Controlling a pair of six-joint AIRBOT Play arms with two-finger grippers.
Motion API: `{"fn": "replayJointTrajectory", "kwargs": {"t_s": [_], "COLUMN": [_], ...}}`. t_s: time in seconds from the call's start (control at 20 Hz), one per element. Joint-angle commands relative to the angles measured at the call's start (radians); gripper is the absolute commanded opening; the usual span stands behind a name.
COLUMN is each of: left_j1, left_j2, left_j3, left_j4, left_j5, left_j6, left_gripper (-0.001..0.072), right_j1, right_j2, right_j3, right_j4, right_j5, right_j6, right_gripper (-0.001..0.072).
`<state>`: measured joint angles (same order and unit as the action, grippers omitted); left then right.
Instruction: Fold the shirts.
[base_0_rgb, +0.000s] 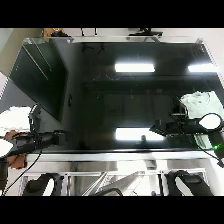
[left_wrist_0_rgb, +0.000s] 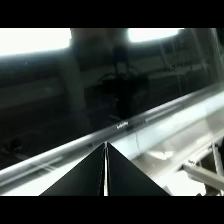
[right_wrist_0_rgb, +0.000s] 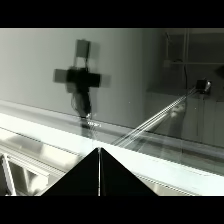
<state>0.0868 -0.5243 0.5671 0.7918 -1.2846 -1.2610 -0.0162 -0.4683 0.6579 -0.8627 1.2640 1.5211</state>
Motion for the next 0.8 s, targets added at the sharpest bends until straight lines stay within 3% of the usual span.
{"fn": "replayJointTrajectory", "kwargs": {"t_s": [0.0,0.15,0.2,0.25,0.3,0.55,0.75], "left_j1": [0.001,0.002,0.006,0.020,0.052,0.316,0.455], "left_j2": [-0.002,-0.078,-0.120,-0.170,-0.230,-0.508,-0.710], "left_j3": [0.012,0.137,0.194,0.253,0.319,0.500,0.504], "left_j4": [0.050,0.280,0.371,0.452,0.532,0.771,0.787], "left_j5": [0.164,0.253,0.258,0.265,0.266,0.212,0.326], "left_j6": [0.000,-0.013,-0.039,-0.076,-0.144,-0.156,-0.132], "left_gripper": [0.0018,0.0020,0.0148,0.0567,0.0704,0.0704,0.0704], "right_j1": [0.001,0.001,0.001,0.001,0.001,0.001,0.001], "right_j2": [0.000,0.001,0.001,0.000,0.000,0.000,0.000], "right_j3": [-0.001,-0.001,-0.001,-0.001,-0.001,-0.001,-0.001], "right_j4": [0.000,0.000,0.000,0.000,0.000,0.000,0.001], "right_j5": [0.000,0.000,0.000,0.000,0.000,0.000,0.000], "right_j6": [0.000,0.000,0.000,0.000,0.000,0.000,0.000], "right_gripper": [0.0026,0.0026,0.0026,0.0026,0.0026,0.0026,0.0026]}}
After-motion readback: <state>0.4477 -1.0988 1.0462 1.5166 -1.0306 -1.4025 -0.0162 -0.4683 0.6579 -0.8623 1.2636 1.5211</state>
